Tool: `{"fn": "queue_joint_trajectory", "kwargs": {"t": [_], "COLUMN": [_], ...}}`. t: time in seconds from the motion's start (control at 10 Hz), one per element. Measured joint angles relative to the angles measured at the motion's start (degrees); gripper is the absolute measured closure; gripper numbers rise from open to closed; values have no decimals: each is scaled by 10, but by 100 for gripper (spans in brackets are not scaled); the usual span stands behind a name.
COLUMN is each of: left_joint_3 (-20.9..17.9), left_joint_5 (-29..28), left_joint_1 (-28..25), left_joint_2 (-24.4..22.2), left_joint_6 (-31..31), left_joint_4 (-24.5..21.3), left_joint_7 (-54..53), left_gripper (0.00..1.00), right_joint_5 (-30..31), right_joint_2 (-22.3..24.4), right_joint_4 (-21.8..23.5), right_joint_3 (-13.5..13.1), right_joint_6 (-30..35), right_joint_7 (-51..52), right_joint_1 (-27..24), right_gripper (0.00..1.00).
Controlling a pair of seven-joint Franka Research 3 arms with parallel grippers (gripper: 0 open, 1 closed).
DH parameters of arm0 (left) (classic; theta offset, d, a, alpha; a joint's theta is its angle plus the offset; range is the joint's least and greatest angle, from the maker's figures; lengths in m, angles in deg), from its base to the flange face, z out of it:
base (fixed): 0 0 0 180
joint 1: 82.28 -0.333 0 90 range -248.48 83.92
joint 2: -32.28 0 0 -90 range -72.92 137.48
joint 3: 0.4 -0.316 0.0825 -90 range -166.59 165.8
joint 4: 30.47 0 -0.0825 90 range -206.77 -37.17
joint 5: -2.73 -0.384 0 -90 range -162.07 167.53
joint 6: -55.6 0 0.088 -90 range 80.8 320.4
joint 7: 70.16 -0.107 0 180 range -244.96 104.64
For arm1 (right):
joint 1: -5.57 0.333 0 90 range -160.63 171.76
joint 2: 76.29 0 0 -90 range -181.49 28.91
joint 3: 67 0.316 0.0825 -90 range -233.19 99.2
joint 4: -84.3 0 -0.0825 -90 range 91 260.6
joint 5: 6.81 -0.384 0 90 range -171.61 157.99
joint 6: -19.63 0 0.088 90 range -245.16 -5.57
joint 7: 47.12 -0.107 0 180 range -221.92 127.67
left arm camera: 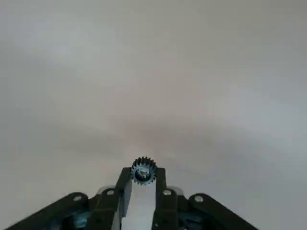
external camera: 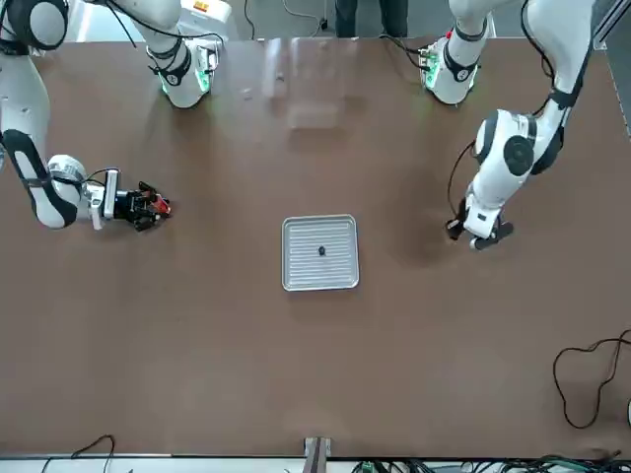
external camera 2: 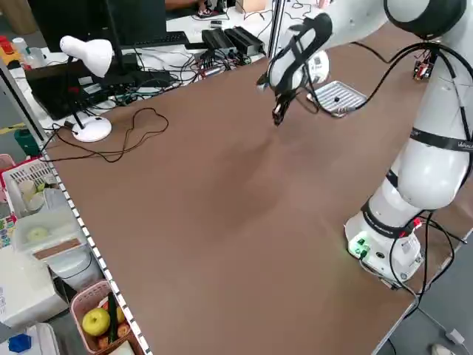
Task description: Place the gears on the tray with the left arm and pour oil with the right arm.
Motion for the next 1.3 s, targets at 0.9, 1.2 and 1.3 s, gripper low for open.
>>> {"fn": "queue_joint_trajectory", "kwargs": {"t": [0.9,1.2,1.3], "left_joint_3": [-11,-131,-144], "left_joint_5": [3,3,3], "left_joint_1": [302,461,487], "left_joint_2": [223,300,322], "left_joint_6": [-171,-169,-169], "left_joint_4": [385,456,479], "left_joint_7": [347,375,377], "left_gripper": [76,76,76], "right_joint_5": [-6,-28,-38], "right_joint_2": [11,15,15], "right_joint_4": [-4,-2,-2], "right_joint_3": [3,3,4], "right_joint_6": [18,20,20], "right_joint_7": [-60,-78,-83], "right_joint_1": [39,63,74], "right_gripper": [64,64,64]}}
